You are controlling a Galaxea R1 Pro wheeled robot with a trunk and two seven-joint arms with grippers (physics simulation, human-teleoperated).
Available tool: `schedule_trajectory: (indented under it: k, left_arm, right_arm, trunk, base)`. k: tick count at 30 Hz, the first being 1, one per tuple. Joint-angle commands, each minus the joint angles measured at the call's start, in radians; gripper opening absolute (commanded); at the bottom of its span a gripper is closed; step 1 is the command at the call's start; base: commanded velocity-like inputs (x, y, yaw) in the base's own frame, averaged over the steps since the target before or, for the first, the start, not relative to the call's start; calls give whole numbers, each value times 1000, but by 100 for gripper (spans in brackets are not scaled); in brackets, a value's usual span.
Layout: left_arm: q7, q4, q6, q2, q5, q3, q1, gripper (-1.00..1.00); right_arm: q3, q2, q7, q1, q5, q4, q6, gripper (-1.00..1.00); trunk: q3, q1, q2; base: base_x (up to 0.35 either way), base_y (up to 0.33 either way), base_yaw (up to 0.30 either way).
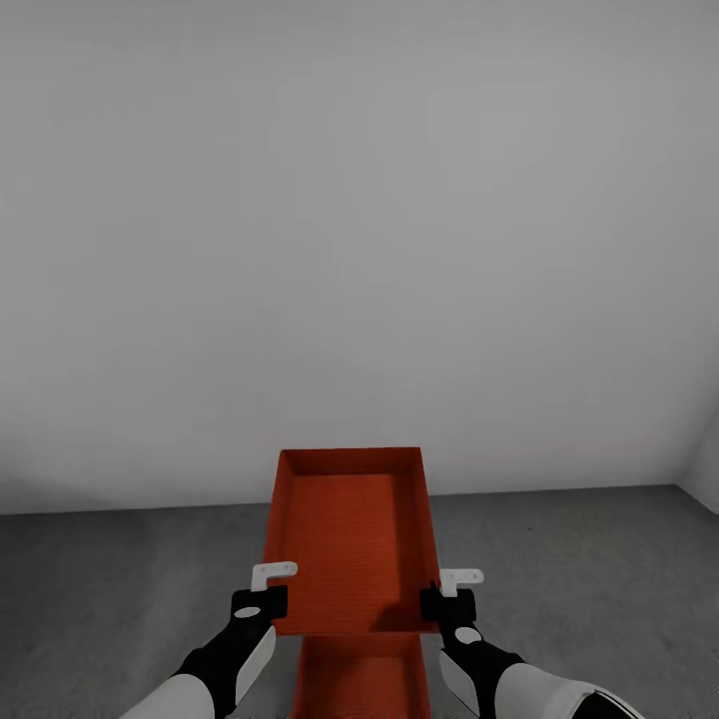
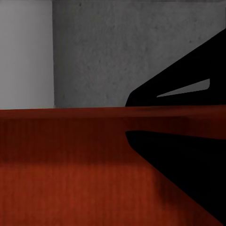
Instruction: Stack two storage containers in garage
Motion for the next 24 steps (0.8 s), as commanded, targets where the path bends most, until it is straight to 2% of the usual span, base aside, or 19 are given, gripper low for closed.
schedule_trajectory:
  k: [1,24]
  left_arm:
    - [10,-6,-46,3,2,-7,-1,-100]
    - [10,-4,-46,3,2,-7,-1,-100]
  right_arm:
    - [-55,-4,1,0,-8,0,1,-100]
    - [-55,-4,1,0,-8,0,1,-100]
  trunk:
    - [-3,0,-1]
    - [-40,0,-1]
  base:
    - [0,-63,0]
    - [0,-5,0]
